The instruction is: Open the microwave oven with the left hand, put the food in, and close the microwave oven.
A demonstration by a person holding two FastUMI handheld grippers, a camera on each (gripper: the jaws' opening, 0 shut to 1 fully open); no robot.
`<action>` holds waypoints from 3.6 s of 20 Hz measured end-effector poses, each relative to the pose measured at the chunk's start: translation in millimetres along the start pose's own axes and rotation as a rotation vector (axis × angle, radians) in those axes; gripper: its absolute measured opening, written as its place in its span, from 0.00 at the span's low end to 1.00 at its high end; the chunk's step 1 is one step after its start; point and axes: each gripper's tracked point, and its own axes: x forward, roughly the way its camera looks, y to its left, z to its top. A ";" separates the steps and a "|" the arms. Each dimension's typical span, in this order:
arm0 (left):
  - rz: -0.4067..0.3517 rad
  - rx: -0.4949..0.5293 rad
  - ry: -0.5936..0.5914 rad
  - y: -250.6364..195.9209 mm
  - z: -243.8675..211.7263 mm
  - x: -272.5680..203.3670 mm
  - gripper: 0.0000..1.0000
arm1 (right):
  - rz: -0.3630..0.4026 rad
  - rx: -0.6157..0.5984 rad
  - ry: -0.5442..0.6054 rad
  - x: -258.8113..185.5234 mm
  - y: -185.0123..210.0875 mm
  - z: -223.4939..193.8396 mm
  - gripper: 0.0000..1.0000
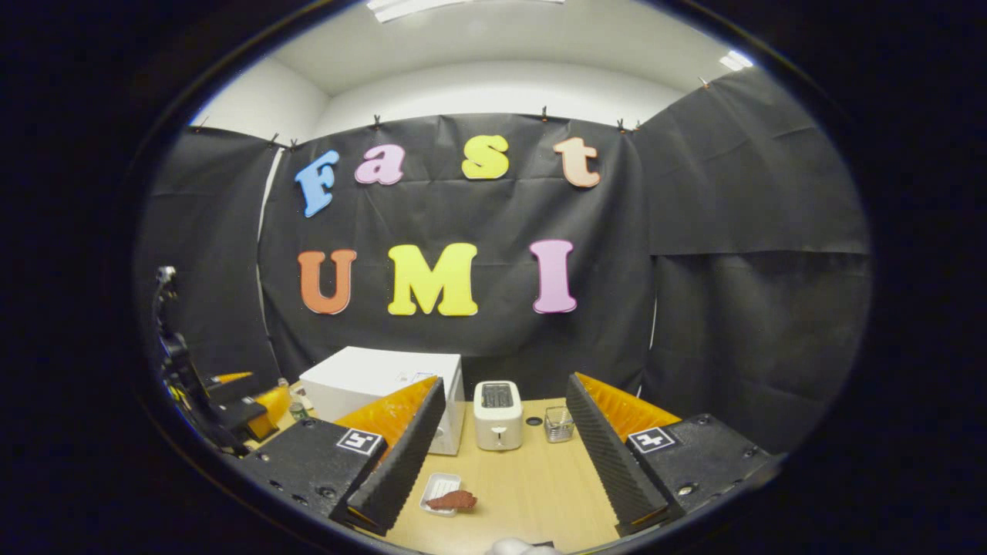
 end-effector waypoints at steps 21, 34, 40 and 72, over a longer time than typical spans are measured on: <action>0.011 0.029 0.147 -79.4 -165.7 215.8 0.96 | -0.217 -0.123 0.173 4.3 -113.4 -48.2 1.00; 0.007 -0.013 0.135 -79.5 -169.6 223.2 0.13 | -0.199 -0.108 0.181 12.9 -112.7 -57.6 0.96; -0.041 -0.013 0.157 -79.7 -172.4 219.8 0.10 | -0.179 -0.105 0.174 11.3 -105.5 -56.2 1.00; 0.102 0.064 0.296 109.7 -203.0 -18.4 0.18 | 0.166 -0.062 0.197 -16.2 78.8 -108.0 0.96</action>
